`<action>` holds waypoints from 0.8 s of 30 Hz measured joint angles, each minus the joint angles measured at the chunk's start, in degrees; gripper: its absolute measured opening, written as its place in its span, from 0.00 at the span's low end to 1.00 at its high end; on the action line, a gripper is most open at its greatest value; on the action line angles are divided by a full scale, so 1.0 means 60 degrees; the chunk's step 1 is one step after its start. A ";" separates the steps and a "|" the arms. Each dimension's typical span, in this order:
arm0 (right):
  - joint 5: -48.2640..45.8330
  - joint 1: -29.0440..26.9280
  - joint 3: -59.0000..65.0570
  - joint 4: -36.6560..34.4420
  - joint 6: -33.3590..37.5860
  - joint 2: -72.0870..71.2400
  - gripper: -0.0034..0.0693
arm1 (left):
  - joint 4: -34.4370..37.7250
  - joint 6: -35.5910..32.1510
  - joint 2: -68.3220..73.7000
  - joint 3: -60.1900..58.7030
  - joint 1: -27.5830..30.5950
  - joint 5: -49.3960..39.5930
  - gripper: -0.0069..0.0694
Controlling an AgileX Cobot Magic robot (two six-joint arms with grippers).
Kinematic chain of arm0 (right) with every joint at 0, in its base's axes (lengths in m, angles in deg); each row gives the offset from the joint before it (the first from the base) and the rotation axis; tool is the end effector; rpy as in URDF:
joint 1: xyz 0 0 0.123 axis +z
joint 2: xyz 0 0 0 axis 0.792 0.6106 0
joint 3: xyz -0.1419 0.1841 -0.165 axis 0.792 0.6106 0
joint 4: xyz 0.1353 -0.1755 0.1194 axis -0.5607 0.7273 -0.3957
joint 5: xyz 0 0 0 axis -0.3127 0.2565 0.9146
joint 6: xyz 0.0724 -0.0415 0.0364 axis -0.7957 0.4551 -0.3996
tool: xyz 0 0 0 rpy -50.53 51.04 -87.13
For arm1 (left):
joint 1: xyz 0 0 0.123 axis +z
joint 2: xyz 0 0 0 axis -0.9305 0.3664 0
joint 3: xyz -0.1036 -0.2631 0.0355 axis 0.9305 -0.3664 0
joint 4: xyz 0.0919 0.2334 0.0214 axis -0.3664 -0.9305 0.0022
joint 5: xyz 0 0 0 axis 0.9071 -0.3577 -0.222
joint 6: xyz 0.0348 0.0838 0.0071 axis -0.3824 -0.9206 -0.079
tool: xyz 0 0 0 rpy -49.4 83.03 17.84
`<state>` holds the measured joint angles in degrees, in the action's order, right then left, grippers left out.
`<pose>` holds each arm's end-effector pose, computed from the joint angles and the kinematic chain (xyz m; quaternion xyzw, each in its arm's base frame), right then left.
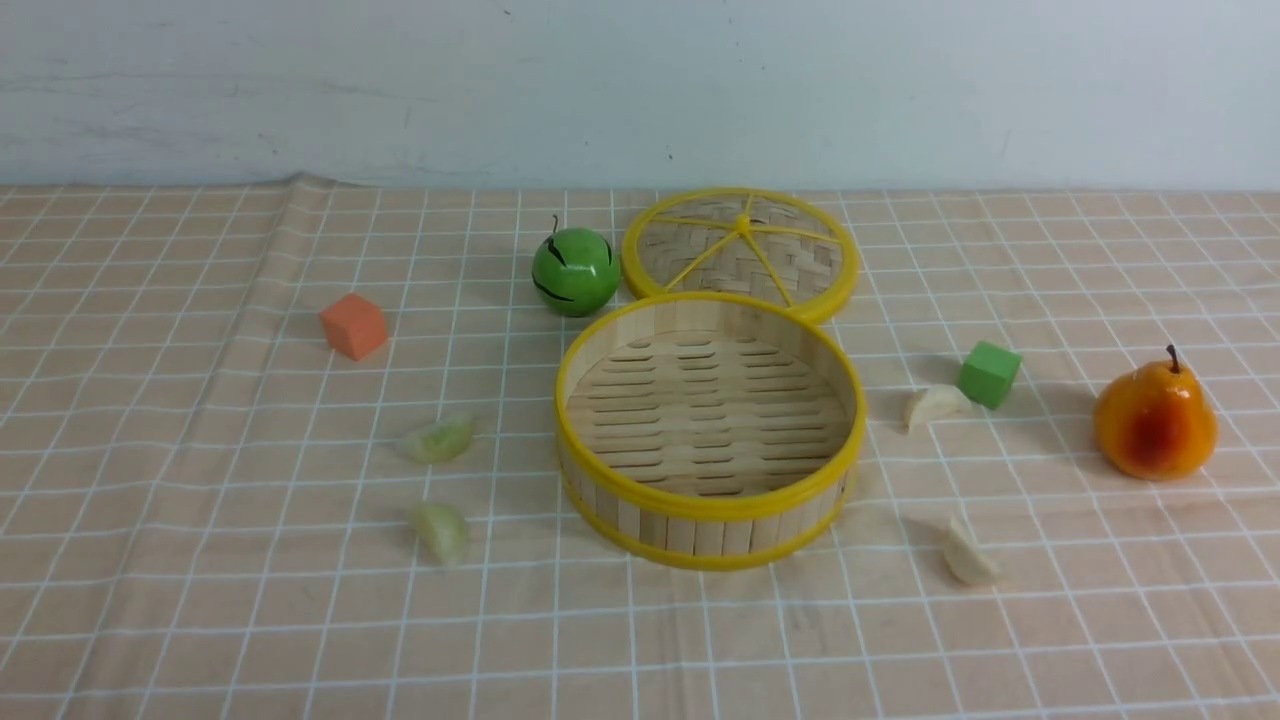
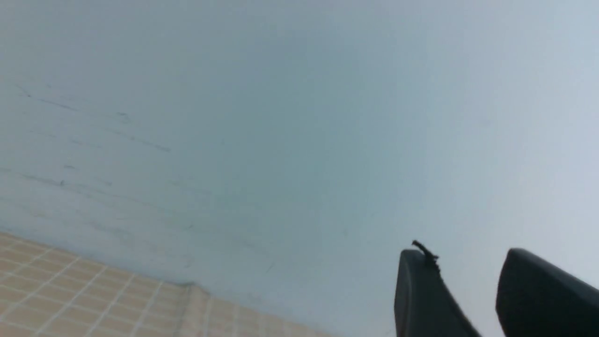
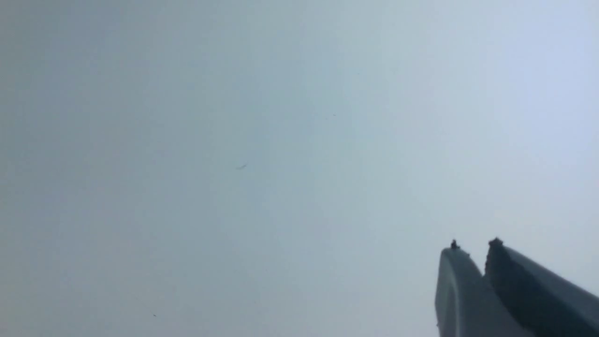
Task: Put the dumplings into the steamer on the table with the brown tablecloth.
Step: 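Reach for and grasp a dumpling on the table with the left gripper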
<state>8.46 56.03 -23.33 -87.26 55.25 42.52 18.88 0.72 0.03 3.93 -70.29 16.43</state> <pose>0.0419 0.0008 0.2483 0.0306 0.4741 0.0906 0.8753 0.0487 0.0019 0.2352 -0.1220 0.5244 -0.1818 0.8228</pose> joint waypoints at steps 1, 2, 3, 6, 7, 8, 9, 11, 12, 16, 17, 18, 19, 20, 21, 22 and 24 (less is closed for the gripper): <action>0.0000 0.0000 0.0000 0.0000 -0.0059 0.0000 0.17 | 0.0000 0.0281 0.0000 0.0000 0.0000 0.0119 0.40; 0.0027 0.0000 0.0000 0.0000 -0.0480 0.0000 0.18 | 0.0000 0.1136 0.0000 0.0000 0.0000 0.0487 0.40; 0.0042 0.0000 0.0000 -0.0012 -0.0764 0.0000 0.18 | 0.0000 0.1754 0.0000 0.0000 0.0000 0.0776 0.39; 0.0009 0.0000 -0.0154 -0.0032 -0.1161 0.0078 0.18 | -0.0187 0.2643 0.0000 0.0352 0.0000 0.0830 0.33; -0.0078 0.0000 -0.0524 -0.0032 -0.1222 0.0299 0.17 | -0.0497 0.2807 0.0012 0.1029 0.0000 0.0439 0.27; -0.0134 0.0000 -0.0745 -0.0032 -0.1222 0.0504 0.16 | -0.0759 0.2816 0.0112 0.1504 0.0000 0.0160 0.22; -0.0211 0.0000 -0.1055 -0.0032 -0.1160 0.0753 0.14 | -0.1009 0.2816 0.0326 0.2014 0.0000 -0.0132 0.16; -0.0311 0.0000 -0.1678 -0.0032 -0.0855 0.1395 0.09 | -0.1412 0.2816 0.0974 0.2877 0.0000 -0.0538 0.08; -0.0311 0.0000 -0.1738 -0.0032 -0.0814 0.1395 0.08 | -0.1464 0.2816 0.1148 0.2963 0.0000 -0.0657 0.07; -0.0449 0.0000 -0.2500 -0.0032 0.0444 0.3329 0.03 | -0.1706 0.2618 0.3586 0.3954 0.0000 -0.0989 0.07; -0.0468 0.0000 -0.2501 -0.0032 0.0500 0.3513 0.03 | -0.1706 0.2618 0.3713 0.3963 0.0000 -0.0989 0.07; -0.0594 0.0000 -0.2509 -0.0032 0.0874 0.4075 0.03 | -0.1715 0.2586 0.4619 0.3984 0.0000 -0.0997 0.07; -0.0704 0.0000 -0.2509 -0.0032 0.0969 0.4261 0.03 | -0.1715 0.2586 0.4876 0.3993 0.0000 -0.1006 0.07; -0.1041 0.0000 -0.2509 -0.0032 0.1257 0.5013 0.03 | -0.1725 0.2677 0.5760 0.3991 0.0000 -0.1037 0.07; -0.1391 0.0000 -0.2509 -0.0032 0.1358 0.5534 0.03 | -0.1734 0.2870 0.6558 0.3991 0.0000 -0.1166 0.07; -0.1655 0.0000 -0.2509 -0.0032 0.1384 0.5851 0.03 | -0.1780 0.3015 0.6964 0.3994 0.0000 -0.1292 0.07; -0.2194 0.0000 -0.2509 -0.0032 0.1352 0.6325 0.03 | -0.1884 0.3375 0.7571 0.4060 0.0000 -0.1694 0.07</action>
<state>-4.70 56.03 -38.39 -87.45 63.36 80.47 7.58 20.97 45.46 28.30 -70.29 6.27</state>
